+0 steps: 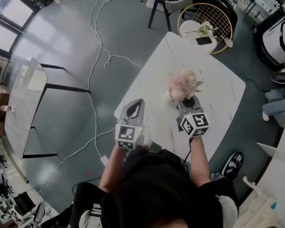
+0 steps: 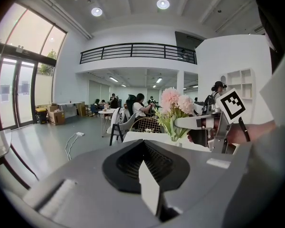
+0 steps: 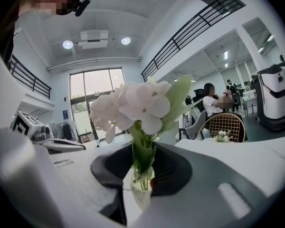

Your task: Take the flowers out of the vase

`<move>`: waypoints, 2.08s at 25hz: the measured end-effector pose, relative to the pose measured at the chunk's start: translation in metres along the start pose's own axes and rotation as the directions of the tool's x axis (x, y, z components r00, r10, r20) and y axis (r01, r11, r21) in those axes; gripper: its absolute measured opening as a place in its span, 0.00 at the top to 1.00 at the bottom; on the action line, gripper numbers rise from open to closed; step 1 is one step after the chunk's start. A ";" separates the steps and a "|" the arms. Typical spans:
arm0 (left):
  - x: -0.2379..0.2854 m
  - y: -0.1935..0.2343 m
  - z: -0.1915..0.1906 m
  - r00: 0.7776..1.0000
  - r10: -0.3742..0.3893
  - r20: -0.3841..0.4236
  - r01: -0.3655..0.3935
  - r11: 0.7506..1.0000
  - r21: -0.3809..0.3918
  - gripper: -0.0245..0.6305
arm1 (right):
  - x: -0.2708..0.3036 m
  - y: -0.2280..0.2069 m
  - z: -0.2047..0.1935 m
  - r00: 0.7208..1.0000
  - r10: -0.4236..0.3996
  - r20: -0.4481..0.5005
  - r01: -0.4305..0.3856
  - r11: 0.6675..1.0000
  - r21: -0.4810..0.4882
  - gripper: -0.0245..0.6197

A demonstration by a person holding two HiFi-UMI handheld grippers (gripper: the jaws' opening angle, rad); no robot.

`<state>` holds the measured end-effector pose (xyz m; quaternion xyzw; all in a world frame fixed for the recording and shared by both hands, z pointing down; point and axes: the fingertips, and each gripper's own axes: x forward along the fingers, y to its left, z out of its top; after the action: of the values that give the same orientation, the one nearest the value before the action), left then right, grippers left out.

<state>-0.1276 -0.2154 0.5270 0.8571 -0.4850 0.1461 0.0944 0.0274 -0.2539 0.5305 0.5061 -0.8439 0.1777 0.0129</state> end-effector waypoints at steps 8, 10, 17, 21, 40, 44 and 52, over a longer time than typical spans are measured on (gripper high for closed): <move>-0.013 0.002 0.008 1.000 -0.006 0.030 0.006 1.000 0.004 0.95 | -0.010 0.009 0.019 0.999 -0.024 0.035 0.025 0.999 -0.034 0.80; -0.016 0.003 0.011 0.999 -0.009 0.040 0.009 1.000 0.004 0.95 | -0.012 0.010 0.025 0.999 -0.032 0.042 0.034 0.999 -0.039 0.80; -0.026 0.005 0.021 0.997 -0.021 0.069 0.020 1.000 0.015 0.95 | -0.024 0.017 0.044 0.995 -0.056 0.082 0.060 0.997 -0.055 0.80; -0.030 0.006 0.026 0.996 -0.028 0.085 0.026 0.999 0.023 0.95 | -0.032 0.021 0.055 0.992 -0.069 0.107 0.076 0.995 -0.066 0.80; -0.044 0.002 0.040 0.989 -0.073 0.130 0.066 0.996 0.055 0.95 | -0.061 0.033 0.092 0.969 -0.123 0.216 0.140 0.988 -0.066 0.80; -0.045 -0.001 0.044 0.986 -0.091 0.138 0.083 0.994 0.064 0.95 | -0.069 0.035 0.098 0.963 -0.136 0.234 0.156 0.985 -0.068 0.80; -0.042 -0.015 0.049 0.979 -0.139 0.151 0.127 0.988 0.086 0.95 | -0.090 0.035 0.116 0.945 -0.159 0.286 0.188 0.979 -0.078 0.80</move>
<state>-0.1272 -0.1885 0.4666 0.8993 -0.4266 0.0903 0.0329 0.0593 -0.1986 0.3935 0.5970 -0.7975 0.0589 -0.0639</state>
